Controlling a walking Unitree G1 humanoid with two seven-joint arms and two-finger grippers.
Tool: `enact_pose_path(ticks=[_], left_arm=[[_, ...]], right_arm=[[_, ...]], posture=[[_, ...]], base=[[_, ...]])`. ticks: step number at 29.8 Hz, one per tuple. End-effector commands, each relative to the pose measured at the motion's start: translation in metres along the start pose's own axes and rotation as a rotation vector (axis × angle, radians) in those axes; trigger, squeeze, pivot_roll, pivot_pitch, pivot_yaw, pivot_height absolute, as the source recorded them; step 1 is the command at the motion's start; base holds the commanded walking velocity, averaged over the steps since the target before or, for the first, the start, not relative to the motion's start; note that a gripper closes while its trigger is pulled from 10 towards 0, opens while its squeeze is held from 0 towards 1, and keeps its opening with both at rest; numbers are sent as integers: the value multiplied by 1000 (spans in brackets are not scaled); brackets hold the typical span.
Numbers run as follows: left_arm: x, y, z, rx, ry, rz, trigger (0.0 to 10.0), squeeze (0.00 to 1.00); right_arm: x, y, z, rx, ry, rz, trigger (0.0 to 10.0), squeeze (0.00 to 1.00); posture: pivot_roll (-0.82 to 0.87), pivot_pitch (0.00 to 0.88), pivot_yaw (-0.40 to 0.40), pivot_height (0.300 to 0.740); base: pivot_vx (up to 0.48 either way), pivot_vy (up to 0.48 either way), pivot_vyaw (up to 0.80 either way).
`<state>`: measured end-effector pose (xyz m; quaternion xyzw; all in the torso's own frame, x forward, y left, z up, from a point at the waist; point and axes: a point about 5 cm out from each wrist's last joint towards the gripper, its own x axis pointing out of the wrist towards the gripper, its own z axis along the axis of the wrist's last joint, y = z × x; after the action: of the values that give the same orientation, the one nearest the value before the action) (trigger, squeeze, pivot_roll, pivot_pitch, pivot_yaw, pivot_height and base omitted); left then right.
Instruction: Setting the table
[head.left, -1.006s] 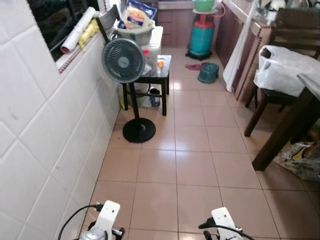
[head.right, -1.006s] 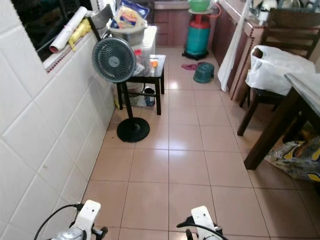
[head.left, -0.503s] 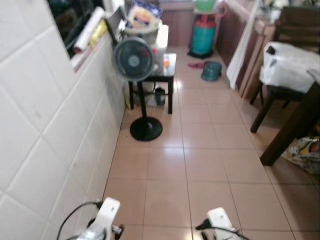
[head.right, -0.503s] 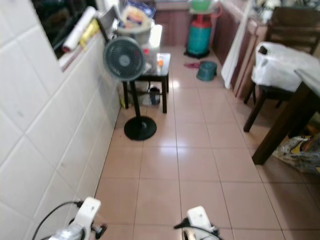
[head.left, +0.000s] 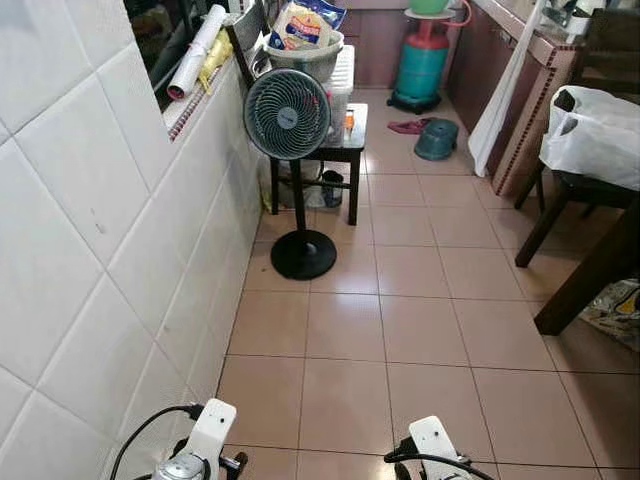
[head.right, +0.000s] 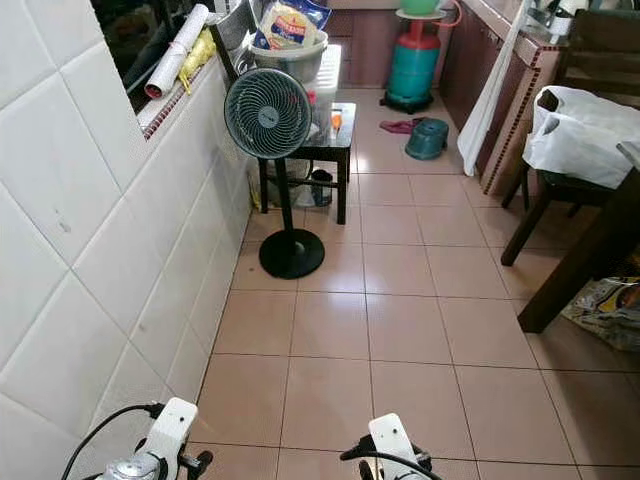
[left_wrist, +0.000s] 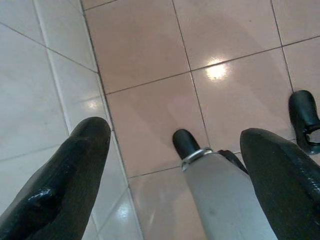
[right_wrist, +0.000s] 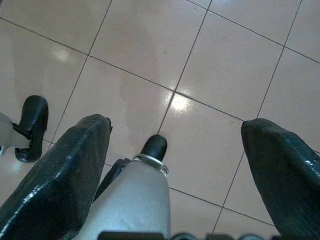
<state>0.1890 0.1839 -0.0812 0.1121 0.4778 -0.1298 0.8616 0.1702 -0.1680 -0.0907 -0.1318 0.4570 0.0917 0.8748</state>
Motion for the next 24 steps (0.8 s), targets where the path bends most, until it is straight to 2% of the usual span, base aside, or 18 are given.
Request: enact_pose_path(ticks=[1, 8, 16, 24], left_arm=[[-1, 3, 0, 3, -2, -9, 10000, 0], [-1, 3, -1, -5, 5, -24, 10000, 0], [-2, 5, -2, -5, 9, -29, 10000, 0], [-2, 6, -2, -10, 11, -29, 10000, 0]], right_arm=[[0, -2, -1, 14, -5, -6, 10000, 0], [-1, -2, -4, 10, 5, -8, 10000, 0], [-2, -2, -6, 9, 8, -5, 10000, 0], [-1, -2, -4, -10, 4, 0, 10000, 0]], posture=[[-50, 0, 46, 740], [-50, 0, 47, 740], [-45, 0, 45, 740], [-37, 0, 39, 740]], base=[[0, 0, 0], [238, 0, -432], [367, 0, -591], [414, 0, 0]])
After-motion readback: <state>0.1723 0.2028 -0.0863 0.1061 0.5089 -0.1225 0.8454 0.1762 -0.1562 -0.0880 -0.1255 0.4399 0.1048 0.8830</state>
